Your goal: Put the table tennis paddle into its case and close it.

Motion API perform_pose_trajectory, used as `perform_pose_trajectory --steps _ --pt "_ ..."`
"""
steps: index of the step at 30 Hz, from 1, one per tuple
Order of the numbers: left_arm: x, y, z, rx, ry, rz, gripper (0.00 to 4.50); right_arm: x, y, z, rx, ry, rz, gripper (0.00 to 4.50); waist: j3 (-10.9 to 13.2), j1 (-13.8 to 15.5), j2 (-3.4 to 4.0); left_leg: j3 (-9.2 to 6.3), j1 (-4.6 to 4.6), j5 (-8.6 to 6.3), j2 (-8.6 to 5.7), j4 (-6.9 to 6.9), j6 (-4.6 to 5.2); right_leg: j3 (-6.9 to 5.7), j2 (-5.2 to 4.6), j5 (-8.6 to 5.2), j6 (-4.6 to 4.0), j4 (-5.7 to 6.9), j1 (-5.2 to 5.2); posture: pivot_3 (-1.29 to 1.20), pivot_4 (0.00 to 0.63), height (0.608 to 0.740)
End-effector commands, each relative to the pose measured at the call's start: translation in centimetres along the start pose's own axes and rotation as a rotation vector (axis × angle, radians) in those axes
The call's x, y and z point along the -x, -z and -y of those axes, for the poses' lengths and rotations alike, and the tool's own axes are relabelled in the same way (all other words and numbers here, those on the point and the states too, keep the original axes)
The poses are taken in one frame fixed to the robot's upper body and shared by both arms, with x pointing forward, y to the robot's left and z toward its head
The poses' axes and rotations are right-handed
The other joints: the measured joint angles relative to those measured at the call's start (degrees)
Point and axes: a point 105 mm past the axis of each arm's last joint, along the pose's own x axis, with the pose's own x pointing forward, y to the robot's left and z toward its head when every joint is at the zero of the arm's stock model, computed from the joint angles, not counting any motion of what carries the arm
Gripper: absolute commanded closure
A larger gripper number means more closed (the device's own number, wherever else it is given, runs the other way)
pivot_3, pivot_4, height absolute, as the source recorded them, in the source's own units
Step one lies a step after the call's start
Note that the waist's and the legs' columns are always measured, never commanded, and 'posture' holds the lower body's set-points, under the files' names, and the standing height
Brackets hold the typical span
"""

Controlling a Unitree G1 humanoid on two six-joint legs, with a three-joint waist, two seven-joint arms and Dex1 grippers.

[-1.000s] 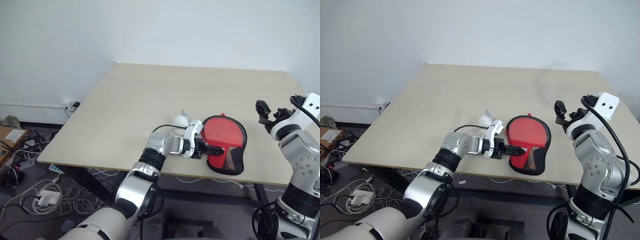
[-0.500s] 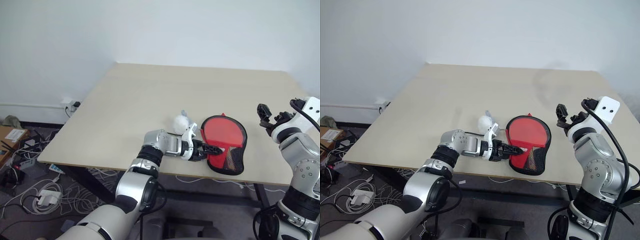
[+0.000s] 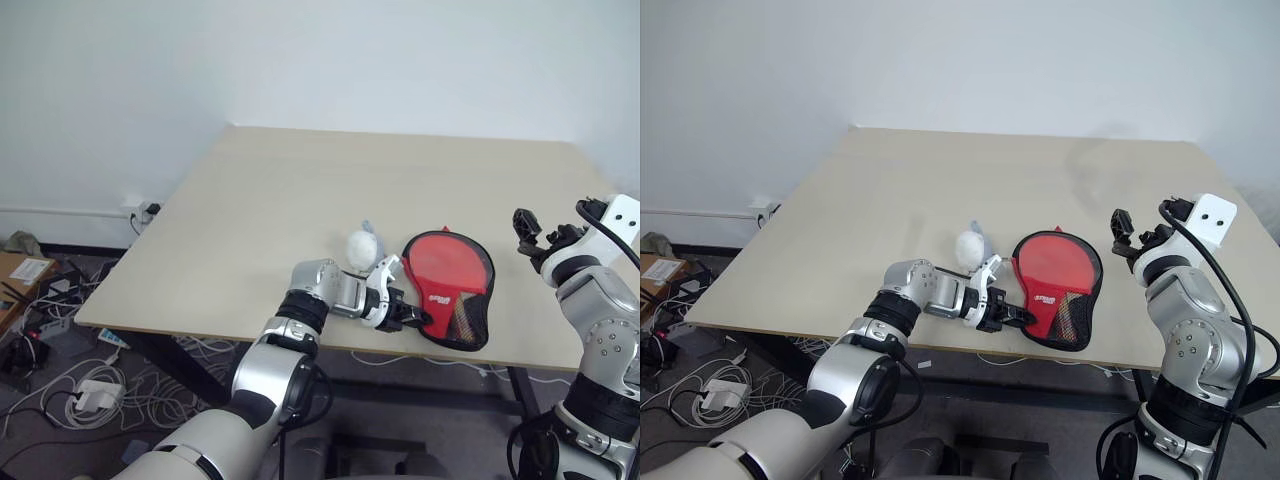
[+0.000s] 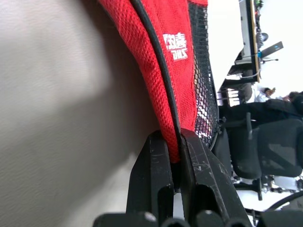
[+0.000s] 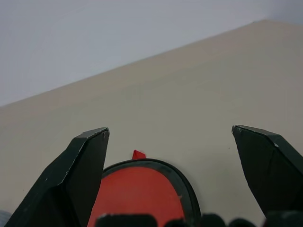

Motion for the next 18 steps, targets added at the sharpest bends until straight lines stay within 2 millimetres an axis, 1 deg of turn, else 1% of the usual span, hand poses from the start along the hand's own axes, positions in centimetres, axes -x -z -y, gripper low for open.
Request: perform_pose_trajectory --steps 1,3,6,9,14,16,18 --pt "-1.7 0.6 2.8 0.020 0.093 -0.034 4.46 0.1 -1.3 -0.2 0.031 0.005 0.054 0.00 0.00 0.00 0.00 0.00 0.00 0.00 0.00 0.00 0.00 0.01 0.00 0.00 0.00 0.00 0.00 0.00 0.000 0.715" --pt "-1.9 1.0 3.0 0.049 0.104 -0.055 4.46 0.2 -1.3 -0.2 0.033 0.004 0.056 0.00 0.00 -0.01 0.00 0.00 0.00 0.00 0.00 -0.01 0.00 0.01 0.00 0.00 0.00 0.00 -0.02 0.00 0.000 0.715" --pt "-2.7 2.3 3.9 0.075 0.125 -0.120 4.46 0.3 -1.4 -0.2 0.040 0.005 0.061 0.00 0.00 -0.01 0.00 0.00 0.00 0.00 0.00 -0.02 0.00 0.02 0.00 0.00 0.00 0.00 -0.02 0.00 0.000 0.715" --pt "-3.0 3.3 4.7 0.080 0.143 -0.178 4.46 0.3 -1.4 -0.3 0.044 0.006 0.063 0.00 0.00 0.02 0.00 0.00 0.00 0.00 0.00 -0.02 0.00 0.02 0.00 0.00 0.00 0.01 -0.01 0.00 0.000 0.715" --pt "-3.2 4.6 5.4 0.059 0.149 -0.250 4.46 0.5 -1.3 -0.4 0.071 0.009 0.056 0.00 0.00 0.03 0.00 0.00 0.00 0.00 -0.01 -0.02 -0.01 0.03 0.00 0.00 0.00 0.01 -0.01 0.00 0.000 0.715" --pt "-3.5 5.1 6.0 0.054 0.163 -0.275 4.46 0.6 -1.2 -0.3 0.076 0.015 0.053 0.00 0.00 0.03 0.00 0.00 0.00 0.00 -0.01 -0.02 -0.01 0.03 0.00 0.00 0.00 0.00 0.00 0.00 0.000 0.715" --pt "-3.9 5.8 7.1 0.038 0.189 -0.312 4.46 0.8 -1.1 -0.2 0.073 0.022 0.054 0.00 0.00 0.03 0.00 0.01 0.00 0.00 -0.01 -0.02 -0.01 0.05 -0.01 0.00 0.00 0.00 -0.01 0.00 0.000 0.715"
